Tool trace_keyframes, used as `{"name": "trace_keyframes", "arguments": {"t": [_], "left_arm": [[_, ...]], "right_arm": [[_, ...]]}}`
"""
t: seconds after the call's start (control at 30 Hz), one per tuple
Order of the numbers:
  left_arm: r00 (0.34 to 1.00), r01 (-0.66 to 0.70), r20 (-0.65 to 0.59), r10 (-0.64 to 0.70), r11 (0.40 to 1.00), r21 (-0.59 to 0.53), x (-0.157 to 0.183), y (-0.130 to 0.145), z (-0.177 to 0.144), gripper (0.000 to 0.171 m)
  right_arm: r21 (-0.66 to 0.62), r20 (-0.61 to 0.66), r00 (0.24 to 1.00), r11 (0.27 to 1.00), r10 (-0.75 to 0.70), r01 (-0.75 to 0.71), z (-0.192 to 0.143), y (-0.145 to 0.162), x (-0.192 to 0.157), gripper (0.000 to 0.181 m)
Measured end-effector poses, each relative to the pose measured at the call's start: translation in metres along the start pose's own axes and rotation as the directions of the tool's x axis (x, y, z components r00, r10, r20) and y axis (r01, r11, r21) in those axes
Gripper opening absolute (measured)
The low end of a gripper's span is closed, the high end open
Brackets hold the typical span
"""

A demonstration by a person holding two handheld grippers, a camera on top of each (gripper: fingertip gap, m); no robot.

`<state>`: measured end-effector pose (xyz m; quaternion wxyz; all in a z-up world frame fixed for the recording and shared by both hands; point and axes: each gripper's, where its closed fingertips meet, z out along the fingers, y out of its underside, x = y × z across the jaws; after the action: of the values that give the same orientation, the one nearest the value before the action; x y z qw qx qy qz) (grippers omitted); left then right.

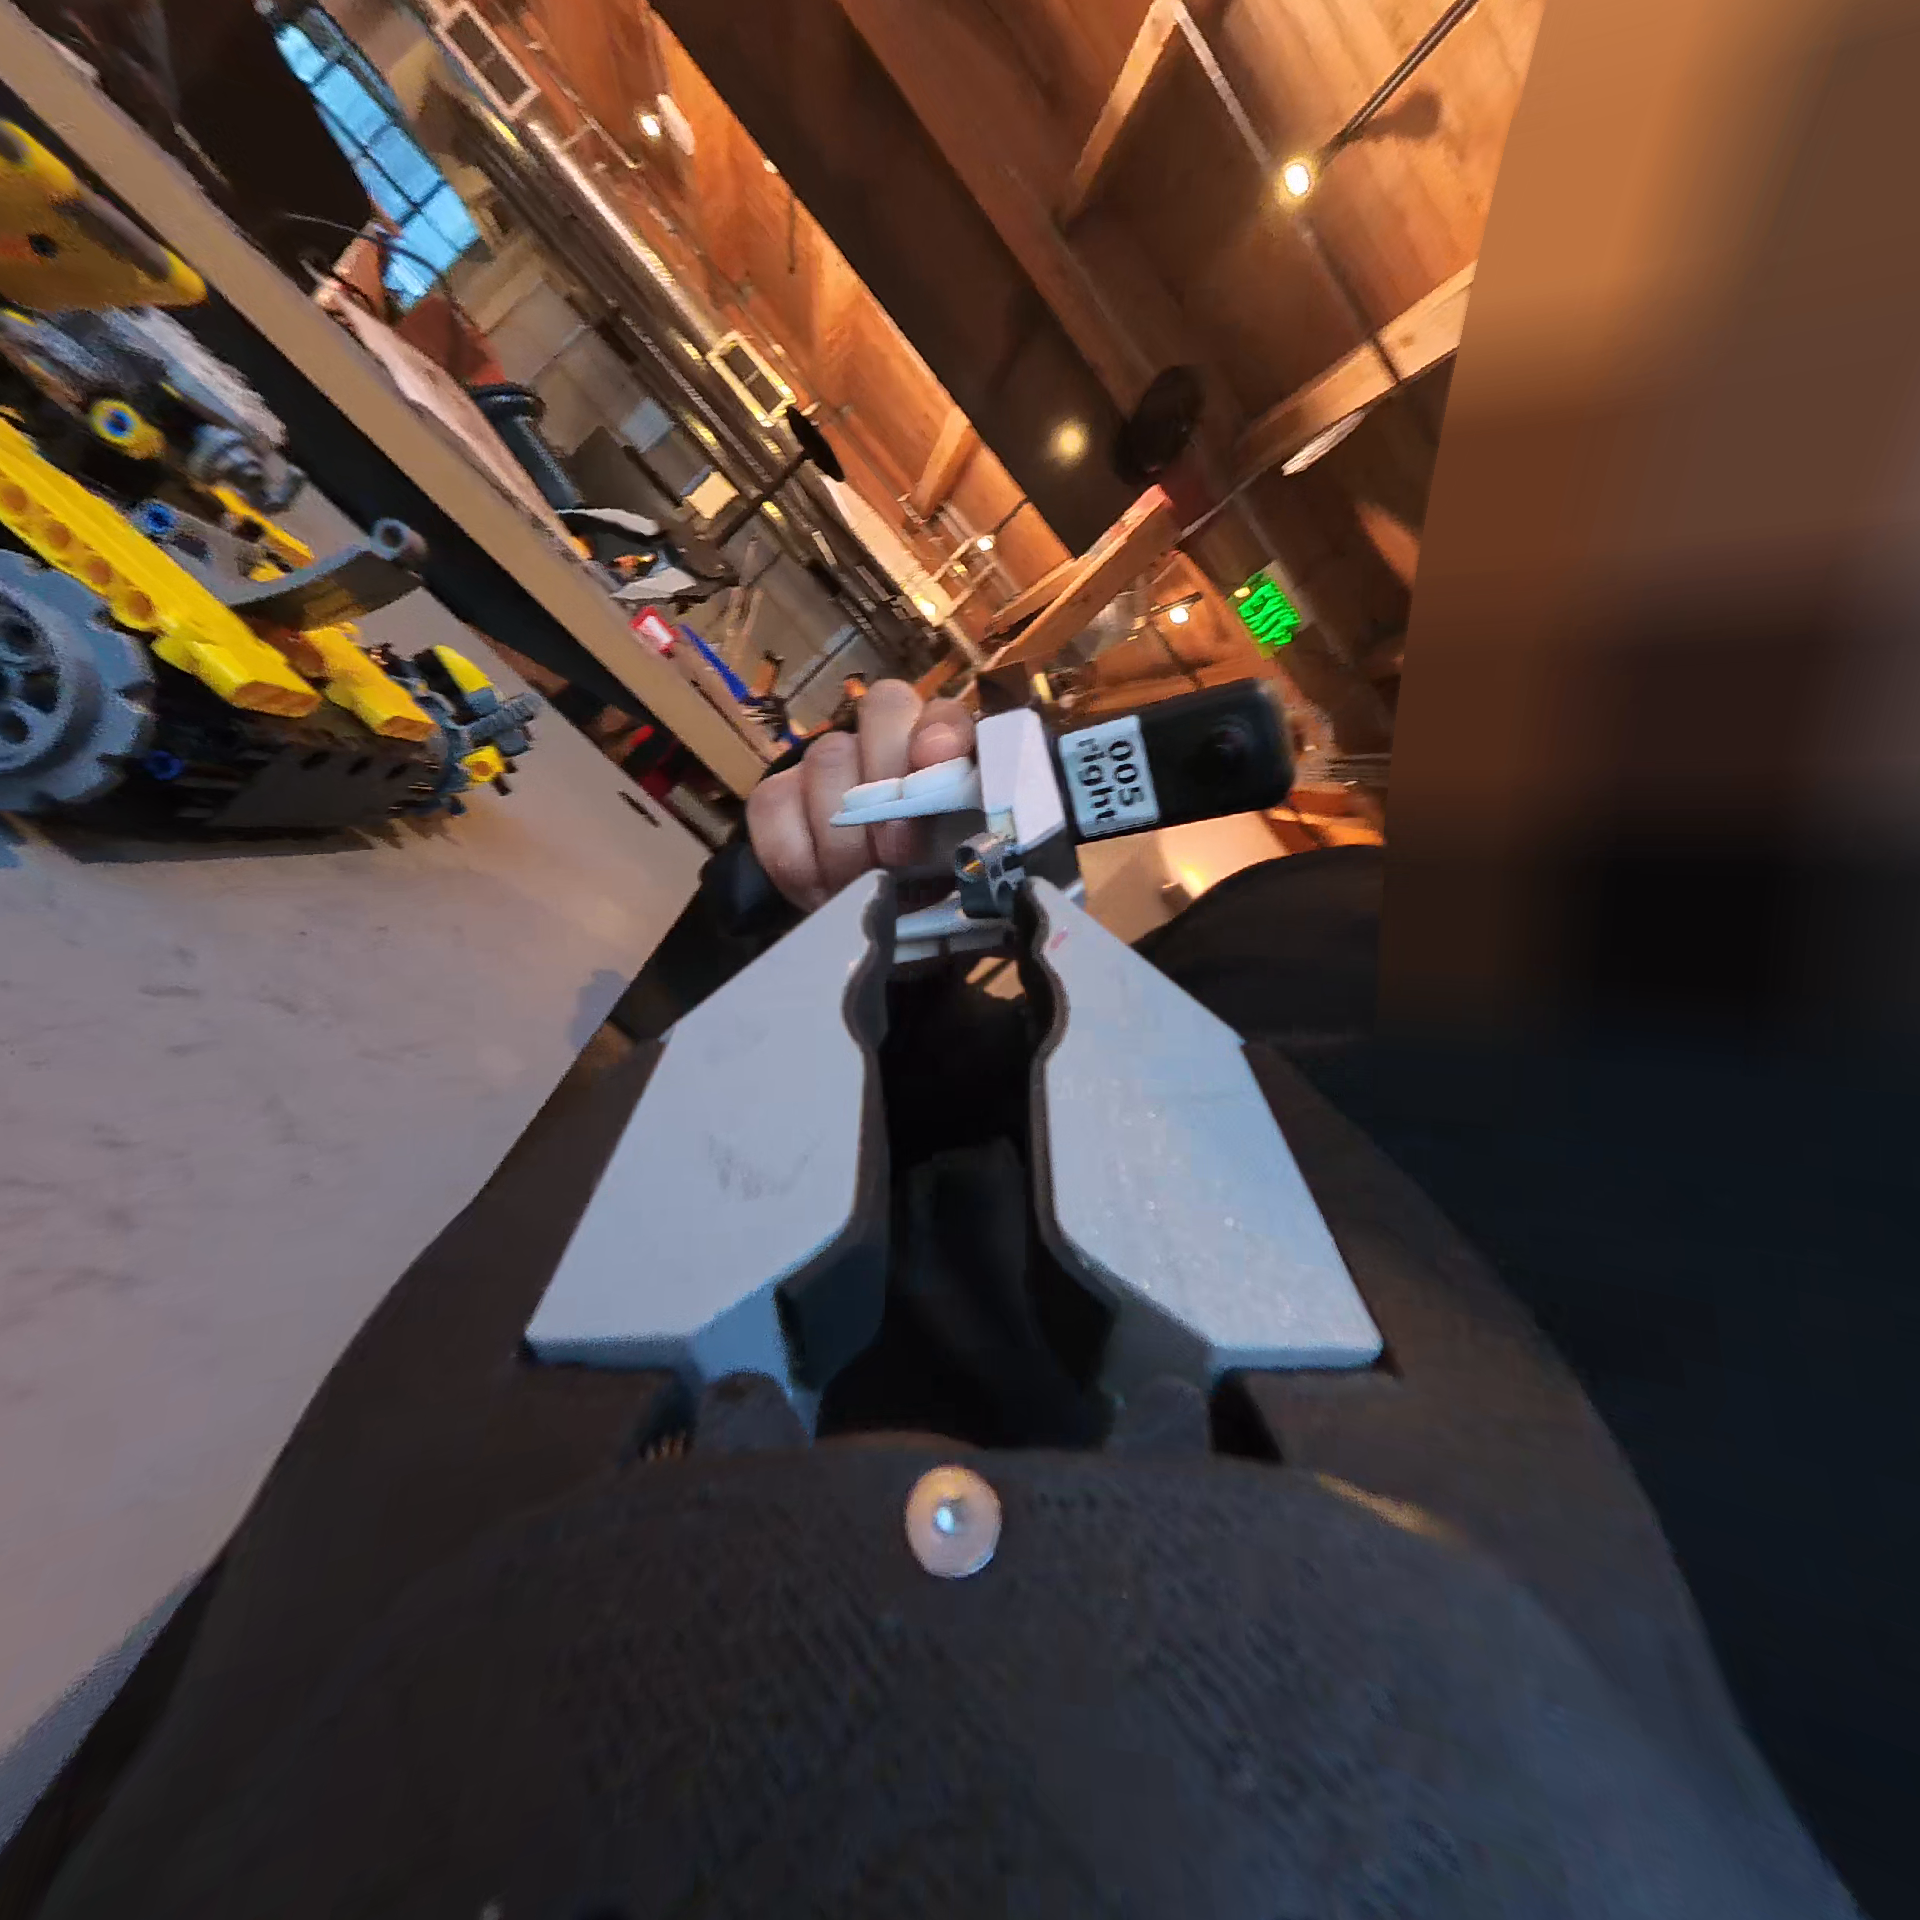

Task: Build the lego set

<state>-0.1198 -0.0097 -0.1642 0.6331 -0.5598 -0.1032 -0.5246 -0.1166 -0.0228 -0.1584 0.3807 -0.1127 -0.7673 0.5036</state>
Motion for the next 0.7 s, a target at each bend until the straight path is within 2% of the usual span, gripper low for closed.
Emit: {"name": "trace_keyframes", "arguments": {"t": [0.13,0.3,0.47,0.6,0.7], "left_arm": [[0.996,-0.056,0.062,0.057,0.998,-0.028,-0.006,0.002,-0.002,0.022],[0.995,-0.040,0.085,0.043,0.998,-0.041,-0.012,0.004,-0.003,0.027],[0.982,-0.094,0.158,0.101,0.994,-0.050,-0.020,0.000,-0.010,0.030],[0.972,-0.117,0.194,0.131,0.990,-0.082,-0.025,0.004,-0.010,0.031],[0.971,-0.110,0.201,0.133,0.986,-0.122,-0.028,0.013,-0.007,0.031]], "right_arm": [[-0.005,-0.010,1.000,1.000,0.016,-0.016,-0.001,0.005,0.002,0.007],[-0.001,-0.028,0.999,1.000,0.031,-0.031,0.000,0.008,0.007,0.006],[-0.042,-0.078,0.997,0.999,0.016,-0.020,-0.011,0.016,0.020,0.007],[-0.156,-0.192,0.981,0.988,-0.018,-0.012,-0.047,0.039,0.047,0.007],[-0.317,-0.323,0.944,0.948,-0.075,-0.033,-0.095,0.076,0.074,0.006]]}}
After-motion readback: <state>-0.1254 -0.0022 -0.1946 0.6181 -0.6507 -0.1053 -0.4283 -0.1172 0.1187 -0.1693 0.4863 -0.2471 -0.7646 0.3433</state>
